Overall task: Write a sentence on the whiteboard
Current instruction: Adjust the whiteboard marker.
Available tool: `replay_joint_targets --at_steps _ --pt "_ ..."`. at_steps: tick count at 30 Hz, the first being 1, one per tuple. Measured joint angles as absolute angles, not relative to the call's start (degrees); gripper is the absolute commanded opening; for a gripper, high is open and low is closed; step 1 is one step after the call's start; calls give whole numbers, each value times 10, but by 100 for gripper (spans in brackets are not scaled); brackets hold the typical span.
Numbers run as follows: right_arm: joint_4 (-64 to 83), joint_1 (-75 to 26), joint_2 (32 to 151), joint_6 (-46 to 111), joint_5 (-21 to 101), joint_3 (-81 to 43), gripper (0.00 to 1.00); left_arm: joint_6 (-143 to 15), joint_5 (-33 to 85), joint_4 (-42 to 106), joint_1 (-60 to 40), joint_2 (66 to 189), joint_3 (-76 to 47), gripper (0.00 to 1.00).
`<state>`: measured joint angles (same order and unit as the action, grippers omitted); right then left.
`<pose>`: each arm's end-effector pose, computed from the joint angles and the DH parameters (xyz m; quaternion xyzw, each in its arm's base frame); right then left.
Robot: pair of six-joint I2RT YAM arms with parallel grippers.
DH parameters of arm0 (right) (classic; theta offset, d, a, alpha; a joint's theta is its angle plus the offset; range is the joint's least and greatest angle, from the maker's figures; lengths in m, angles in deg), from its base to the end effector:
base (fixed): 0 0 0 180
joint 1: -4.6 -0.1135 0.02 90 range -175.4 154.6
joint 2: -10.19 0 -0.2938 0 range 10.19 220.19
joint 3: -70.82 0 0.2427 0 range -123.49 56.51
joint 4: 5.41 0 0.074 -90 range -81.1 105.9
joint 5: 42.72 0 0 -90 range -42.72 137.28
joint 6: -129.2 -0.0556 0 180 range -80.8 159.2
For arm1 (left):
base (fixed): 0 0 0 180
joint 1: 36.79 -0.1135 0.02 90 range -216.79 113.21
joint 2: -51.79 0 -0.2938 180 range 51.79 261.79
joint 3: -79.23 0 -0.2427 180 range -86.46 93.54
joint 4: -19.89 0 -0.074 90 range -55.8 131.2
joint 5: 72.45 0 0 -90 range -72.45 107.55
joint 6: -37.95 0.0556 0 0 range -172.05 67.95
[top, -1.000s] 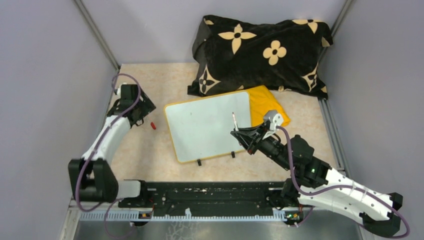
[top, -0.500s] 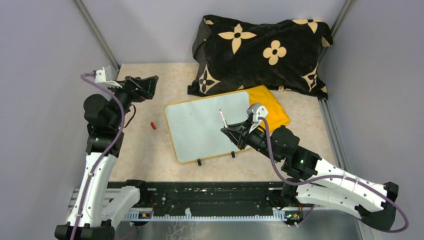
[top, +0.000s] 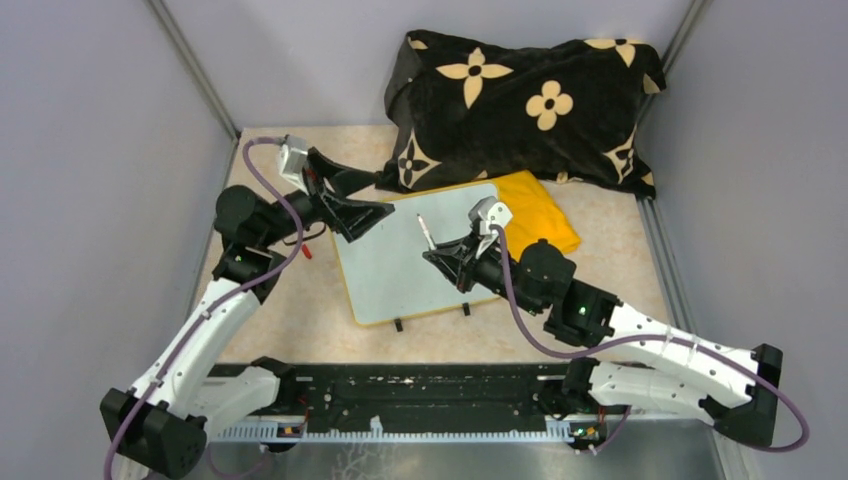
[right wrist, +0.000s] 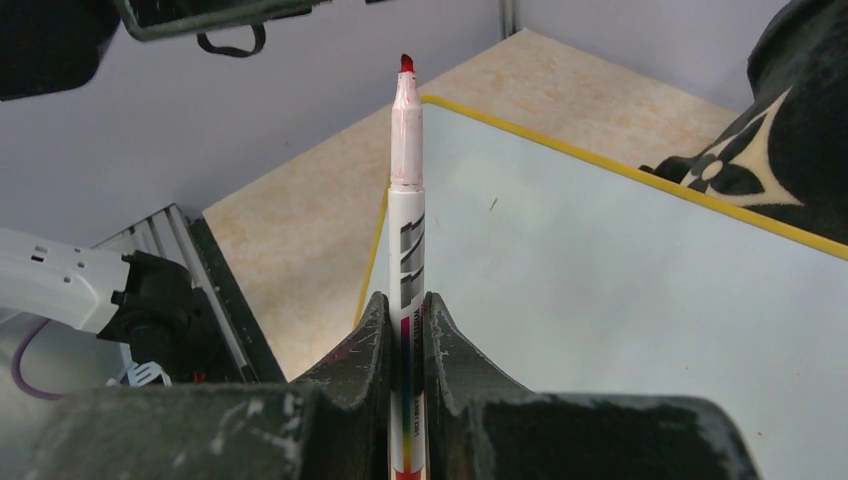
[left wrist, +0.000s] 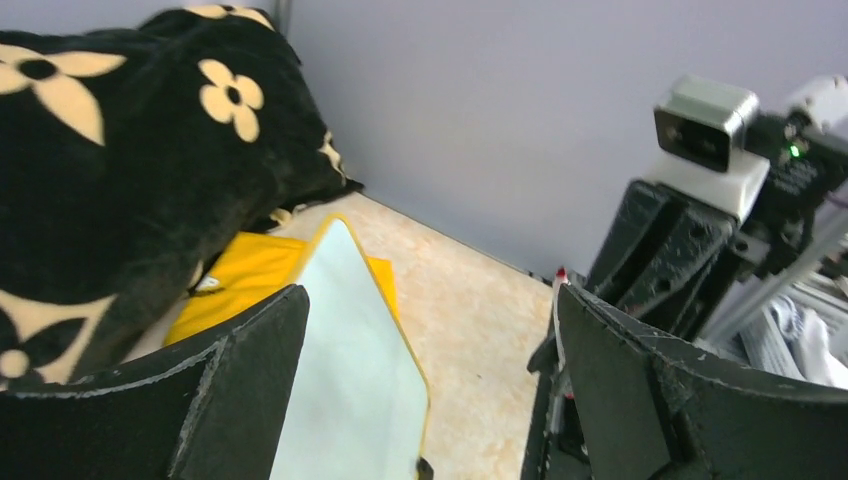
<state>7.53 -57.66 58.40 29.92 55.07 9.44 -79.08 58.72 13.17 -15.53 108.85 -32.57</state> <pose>0.0949 0.1643 0.3884 -0.2710 0.6516 0.3743 0.6016 0.1812 -0.1098 0.4425 0.2561 0.5648 -0.4984 0.6058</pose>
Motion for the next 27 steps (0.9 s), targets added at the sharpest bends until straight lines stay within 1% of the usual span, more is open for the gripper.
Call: replay_joint_targets --at_steps 6,16,17,21,25,27 --pt "51 -608 598 316 566 92 0 -845 641 0 -149 1062 -420 98" --pt "-14 -617 613 322 568 93 0 -880 680 -90 -128 1044 -434 95" --pt "-18 -617 618 322 566 93 0 -885 687 -97 -126 1044 -435 93" --pt "-22 -617 635 325 554 93 0 -903 710 -122 -121 1051 -436 82" --pt "-21 -617 642 331 535 92 0 -927 735 -148 -119 1064 -437 74" --pt "-22 -617 644 333 526 91 0 -935 744 -156 -117 1070 -437 72"
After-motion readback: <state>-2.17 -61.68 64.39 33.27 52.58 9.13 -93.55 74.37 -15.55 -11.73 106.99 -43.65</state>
